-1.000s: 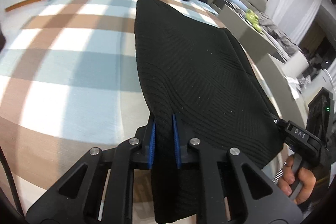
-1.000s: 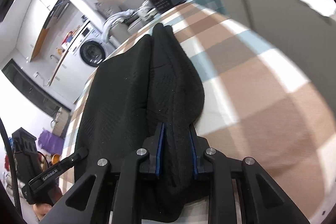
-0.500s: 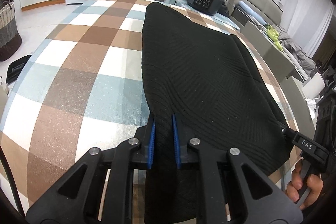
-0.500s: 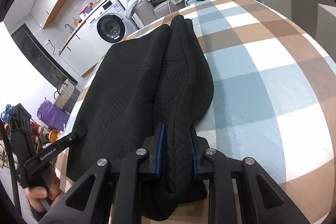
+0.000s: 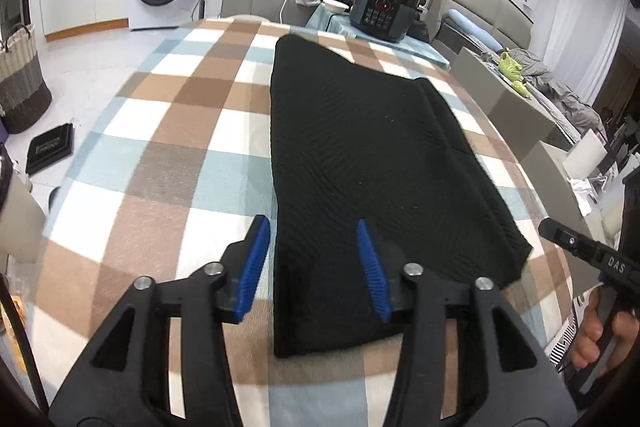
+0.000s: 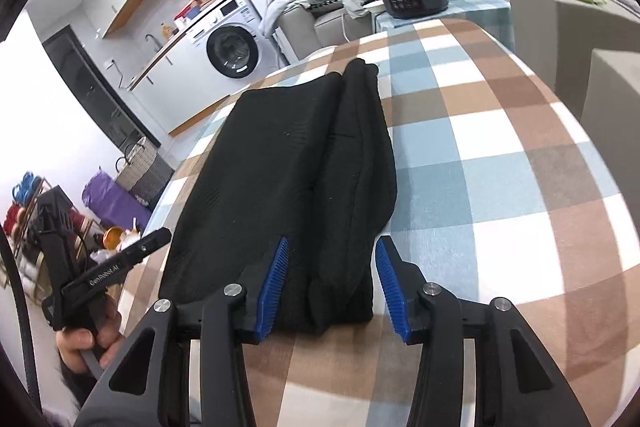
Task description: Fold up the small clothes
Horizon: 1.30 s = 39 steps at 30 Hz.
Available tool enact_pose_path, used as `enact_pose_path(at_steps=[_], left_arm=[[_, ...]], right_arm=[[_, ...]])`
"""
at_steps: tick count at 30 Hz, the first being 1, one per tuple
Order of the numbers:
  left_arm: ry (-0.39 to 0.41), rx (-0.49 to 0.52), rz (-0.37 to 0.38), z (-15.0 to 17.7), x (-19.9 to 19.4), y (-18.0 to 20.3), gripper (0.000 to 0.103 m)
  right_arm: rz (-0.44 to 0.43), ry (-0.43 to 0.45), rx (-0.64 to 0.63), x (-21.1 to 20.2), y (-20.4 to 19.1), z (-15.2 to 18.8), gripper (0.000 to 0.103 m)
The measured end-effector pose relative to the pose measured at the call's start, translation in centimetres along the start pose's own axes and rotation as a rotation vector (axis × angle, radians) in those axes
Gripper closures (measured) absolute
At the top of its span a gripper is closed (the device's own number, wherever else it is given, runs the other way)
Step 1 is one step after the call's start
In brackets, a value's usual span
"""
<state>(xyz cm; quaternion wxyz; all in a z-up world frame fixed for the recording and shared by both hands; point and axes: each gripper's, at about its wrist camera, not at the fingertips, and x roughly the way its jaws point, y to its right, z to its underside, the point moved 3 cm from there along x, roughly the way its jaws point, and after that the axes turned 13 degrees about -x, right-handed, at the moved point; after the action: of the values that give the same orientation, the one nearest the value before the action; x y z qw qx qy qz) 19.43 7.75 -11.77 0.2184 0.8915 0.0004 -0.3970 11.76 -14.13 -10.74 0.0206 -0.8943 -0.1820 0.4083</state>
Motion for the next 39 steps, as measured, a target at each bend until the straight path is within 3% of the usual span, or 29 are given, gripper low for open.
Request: enact_pose_path(at_steps=[3,7,9,11,15,18,23,39], left_arm=[[0.019,0.011,0.004,0.0,-1.8,0.1,0.05],[0.048,0.028,0.013,0.2,-3.6,0.1,0.041],[0.066,0.042,0.011,0.4,-4.1,0.0,0.038],[0.098,0.064,-0.006,0.6,-4.5,-0.1,0.023],[0.18,0.116,-0.009,1.1,-5.5,0.0,0.012],[0.224,0.128,-0.008,1.8,-6.0,-0.1,0.002],[0.267,0.122,0.009,2.5,-6.8,-0.4,0.001],[0.293,0.098,0.001,2.8,-6.9,-1.2,0.001]], right_arm=[[0.022,0.009,-0.043,-2.0,-0.3,-0.2,0.053],[0.066,0.056,-0.127,-4.1,-0.5,0.1,0.022],[0.064,0.088,-0.177,-4.6,-0.6,0.3,0.013],[0.069,0.096,-0.216,-4.5,-0.8,0.4,0.011],[0.069,0.151,-0.286,-4.2,-1.0,0.3,0.001],[0.048,0.207,-0.298,-4.4,-1.4,0.3,0.0],[0.037,0.263,-0.301,-5.0,-1.9,0.7,0.0],[-0.002,0.285,-0.287,-4.8,-2.8,2.0,0.0]])
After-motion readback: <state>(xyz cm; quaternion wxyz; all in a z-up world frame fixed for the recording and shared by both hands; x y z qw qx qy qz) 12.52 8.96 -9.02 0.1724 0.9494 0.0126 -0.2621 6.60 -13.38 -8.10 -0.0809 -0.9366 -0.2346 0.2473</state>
